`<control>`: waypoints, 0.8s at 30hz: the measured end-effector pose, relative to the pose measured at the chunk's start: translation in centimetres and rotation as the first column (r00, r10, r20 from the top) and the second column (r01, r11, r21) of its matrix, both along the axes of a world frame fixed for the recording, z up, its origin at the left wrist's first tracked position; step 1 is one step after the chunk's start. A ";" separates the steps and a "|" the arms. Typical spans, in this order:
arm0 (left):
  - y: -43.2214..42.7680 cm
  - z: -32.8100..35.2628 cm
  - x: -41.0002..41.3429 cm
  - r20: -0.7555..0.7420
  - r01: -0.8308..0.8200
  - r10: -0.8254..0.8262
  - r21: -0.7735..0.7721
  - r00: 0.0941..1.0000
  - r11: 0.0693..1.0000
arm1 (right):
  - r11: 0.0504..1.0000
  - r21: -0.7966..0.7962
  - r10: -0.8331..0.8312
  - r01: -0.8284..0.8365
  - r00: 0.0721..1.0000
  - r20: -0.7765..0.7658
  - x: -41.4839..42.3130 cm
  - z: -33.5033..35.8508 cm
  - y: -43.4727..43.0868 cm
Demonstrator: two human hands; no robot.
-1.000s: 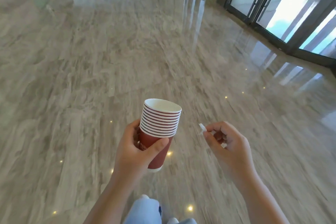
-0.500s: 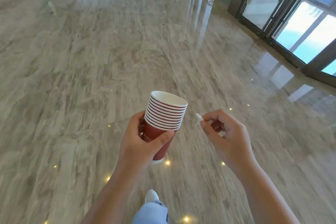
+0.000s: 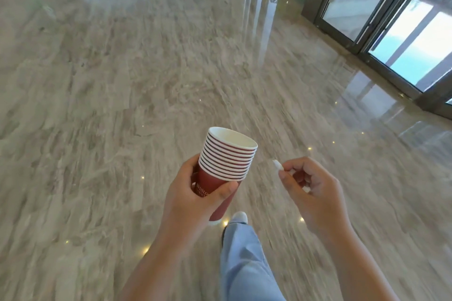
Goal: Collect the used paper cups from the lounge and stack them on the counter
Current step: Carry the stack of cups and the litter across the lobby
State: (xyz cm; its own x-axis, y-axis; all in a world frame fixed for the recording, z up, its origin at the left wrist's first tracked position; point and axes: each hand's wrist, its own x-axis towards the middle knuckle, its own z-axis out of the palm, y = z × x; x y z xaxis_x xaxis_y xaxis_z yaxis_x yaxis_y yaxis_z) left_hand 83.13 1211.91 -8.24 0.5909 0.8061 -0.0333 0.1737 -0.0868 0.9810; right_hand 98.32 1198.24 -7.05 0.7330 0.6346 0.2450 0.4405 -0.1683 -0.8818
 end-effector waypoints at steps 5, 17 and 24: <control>8.0 1.3 10.7 -0.007 0.036 -0.035 0.089 0.999 0.995 | 1.000 0.011 -0.004 0.004 1.000 0.012 10.4 -0.1 8.2; 24.8 2.5 27.6 -0.024 0.000 0.003 0.117 1.000 0.993 | 1.000 0.015 0.022 -0.022 0.999 -0.027 29.1 1.1 25.5; 37.2 0.1 34.5 -0.009 -0.056 0.057 0.074 0.998 0.996 | 1.000 -0.008 0.015 -0.015 0.999 -0.051 36.0 -1.0 37.7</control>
State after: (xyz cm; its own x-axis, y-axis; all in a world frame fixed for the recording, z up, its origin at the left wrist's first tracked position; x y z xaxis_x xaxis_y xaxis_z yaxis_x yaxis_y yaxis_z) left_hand 117.65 1249.10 -8.18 0.5445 0.8385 0.0207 0.1911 -0.1481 0.9703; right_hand 134.35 1235.90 -8.02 0.7346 0.6475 0.2027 0.3979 -0.1691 -0.9017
